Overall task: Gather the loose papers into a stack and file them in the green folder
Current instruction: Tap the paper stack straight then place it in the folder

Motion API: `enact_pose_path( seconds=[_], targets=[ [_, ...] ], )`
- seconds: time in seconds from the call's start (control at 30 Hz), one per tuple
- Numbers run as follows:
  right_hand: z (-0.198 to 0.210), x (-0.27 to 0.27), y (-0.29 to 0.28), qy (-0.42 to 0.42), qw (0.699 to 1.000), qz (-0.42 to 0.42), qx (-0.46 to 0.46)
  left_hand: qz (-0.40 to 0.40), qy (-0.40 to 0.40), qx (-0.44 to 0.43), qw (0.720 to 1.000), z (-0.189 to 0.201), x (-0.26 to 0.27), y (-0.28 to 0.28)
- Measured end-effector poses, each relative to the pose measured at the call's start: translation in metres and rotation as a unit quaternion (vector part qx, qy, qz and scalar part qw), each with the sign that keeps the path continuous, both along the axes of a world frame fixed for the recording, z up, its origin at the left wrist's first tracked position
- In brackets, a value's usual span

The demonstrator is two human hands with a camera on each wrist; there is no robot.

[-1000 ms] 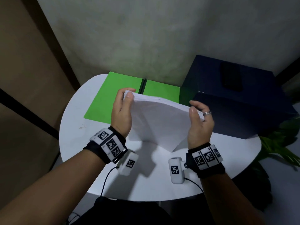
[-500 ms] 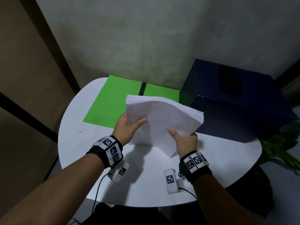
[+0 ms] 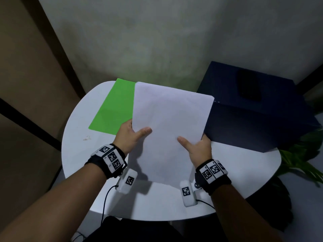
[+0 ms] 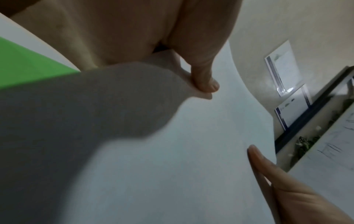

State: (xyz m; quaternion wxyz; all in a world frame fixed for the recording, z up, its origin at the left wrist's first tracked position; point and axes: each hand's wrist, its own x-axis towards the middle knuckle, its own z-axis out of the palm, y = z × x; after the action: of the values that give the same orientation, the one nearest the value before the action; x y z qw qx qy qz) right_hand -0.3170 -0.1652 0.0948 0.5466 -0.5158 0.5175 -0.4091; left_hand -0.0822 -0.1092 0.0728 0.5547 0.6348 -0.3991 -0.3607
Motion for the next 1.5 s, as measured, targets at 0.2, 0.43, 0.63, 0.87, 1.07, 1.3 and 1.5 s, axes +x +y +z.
enact_pose_path(
  seconds=[0.2, 0.43, 0.63, 0.87, 1.07, 1.3, 1.5],
  targets=[
    [-0.014, 0.009, 0.004, -0.013, 0.997, 0.041, 0.068, -0.007, -0.033, 0.04, 0.999, -0.014, 0.009, 0.0],
    [-0.012, 0.025, -0.014, 0.114, 0.993, 0.04, -0.001, 0.019, 0.002, 0.14, 0.99, -0.043, 0.04, -0.02],
    [0.016, 0.035, -0.041, 0.224, 0.971, 0.036, -0.077, 0.107, -0.263, 0.365, 0.886, -0.077, 0.134, -0.04],
    [0.014, 0.033, -0.053, 0.301, 0.949, 0.012, -0.088, 0.1, -0.304, 0.509, 0.799, -0.113, 0.169, -0.076],
    [0.005, 0.029, -0.049, 0.269, 0.96, -0.018, -0.076, 0.054, -0.309, 0.561, 0.766, -0.114, 0.184, -0.086],
    [0.013, 0.026, -0.045, 0.251, 0.964, -0.019, -0.087, 0.138, -0.276, 0.452, 0.837, -0.069, 0.177, -0.094],
    [0.021, 0.025, -0.032, 0.2, 0.976, -0.028, -0.076, 0.078, -0.363, 0.336, 0.866, 0.006, 0.167, -0.089]
  ],
)
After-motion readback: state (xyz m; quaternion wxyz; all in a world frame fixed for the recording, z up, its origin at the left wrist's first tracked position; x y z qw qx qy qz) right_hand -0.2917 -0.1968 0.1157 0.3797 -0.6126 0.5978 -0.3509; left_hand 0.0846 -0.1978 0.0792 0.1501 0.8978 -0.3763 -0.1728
